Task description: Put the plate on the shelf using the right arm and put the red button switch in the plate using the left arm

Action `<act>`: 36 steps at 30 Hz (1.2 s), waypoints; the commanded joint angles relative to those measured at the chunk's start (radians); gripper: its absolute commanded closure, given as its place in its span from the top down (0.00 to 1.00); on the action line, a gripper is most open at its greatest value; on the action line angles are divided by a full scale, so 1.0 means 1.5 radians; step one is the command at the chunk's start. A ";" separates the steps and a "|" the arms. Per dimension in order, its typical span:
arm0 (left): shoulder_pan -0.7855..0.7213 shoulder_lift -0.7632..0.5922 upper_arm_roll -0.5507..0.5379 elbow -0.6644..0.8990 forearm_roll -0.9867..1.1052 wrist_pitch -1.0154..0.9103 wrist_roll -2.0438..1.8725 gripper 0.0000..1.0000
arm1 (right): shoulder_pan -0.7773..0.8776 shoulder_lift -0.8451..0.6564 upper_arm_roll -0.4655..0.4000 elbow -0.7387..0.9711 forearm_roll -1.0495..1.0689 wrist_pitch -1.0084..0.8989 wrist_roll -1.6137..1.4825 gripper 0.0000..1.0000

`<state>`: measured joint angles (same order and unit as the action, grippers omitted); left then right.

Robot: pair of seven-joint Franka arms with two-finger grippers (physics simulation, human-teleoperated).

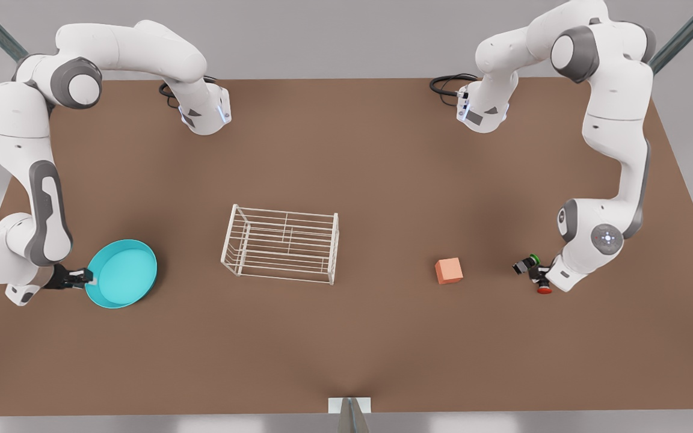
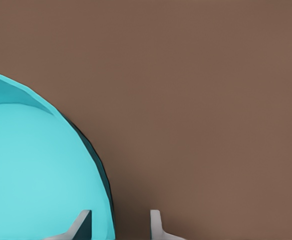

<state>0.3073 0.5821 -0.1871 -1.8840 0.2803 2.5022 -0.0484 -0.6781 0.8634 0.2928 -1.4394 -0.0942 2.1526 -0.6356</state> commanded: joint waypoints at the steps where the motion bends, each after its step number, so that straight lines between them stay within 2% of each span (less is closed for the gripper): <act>1: 0.000 0.004 0.000 0.000 0.003 0.011 0.021 1.00 | -0.001 -0.001 0.000 -0.001 0.023 -0.011 -0.061 0.56; 3: 0.000 0.007 0.000 0.000 0.003 0.011 0.021 1.00 | -0.003 -0.001 0.000 -0.001 0.027 -0.012 -0.061 0.55; 5: 0.001 0.007 0.000 0.001 0.003 0.011 0.021 1.00 | -0.004 -0.001 0.000 -0.001 0.036 -0.014 -0.061 0.40; 10: 0.001 0.017 0.003 0.000 0.003 0.016 0.021 1.00 | -0.005 0.005 0.000 -0.002 0.038 -0.018 -0.057 0.37; 13: 0.001 0.022 0.005 0.000 0.003 0.016 0.021 1.00 | -0.005 0.004 0.000 -0.001 0.038 -0.026 -0.052 0.25; 16: 0.001 0.028 0.007 0.000 0.003 0.018 0.021 1.00 | -0.005 0.004 0.000 -0.001 0.038 -0.026 -0.051 0.19; 30: 0.001 0.037 0.009 0.001 0.003 0.025 0.018 1.00 | 0.000 -0.084 0.009 0.022 0.035 -0.195 -0.013 0.15; 32: 0.001 0.037 0.009 0.001 0.003 0.025 0.017 0.90 | -0.001 -0.107 0.029 0.024 0.035 -0.222 0.017 0.15; 36: 0.001 0.038 0.009 0.001 0.003 0.025 0.017 0.83 | 0.000 -0.137 0.077 0.036 0.033 -0.293 0.097 0.15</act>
<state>0.3084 0.6408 -0.1733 -1.8826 0.2835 2.5400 -0.0167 -0.6777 0.6665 0.3974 -1.3882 -0.0359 1.8246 -0.6551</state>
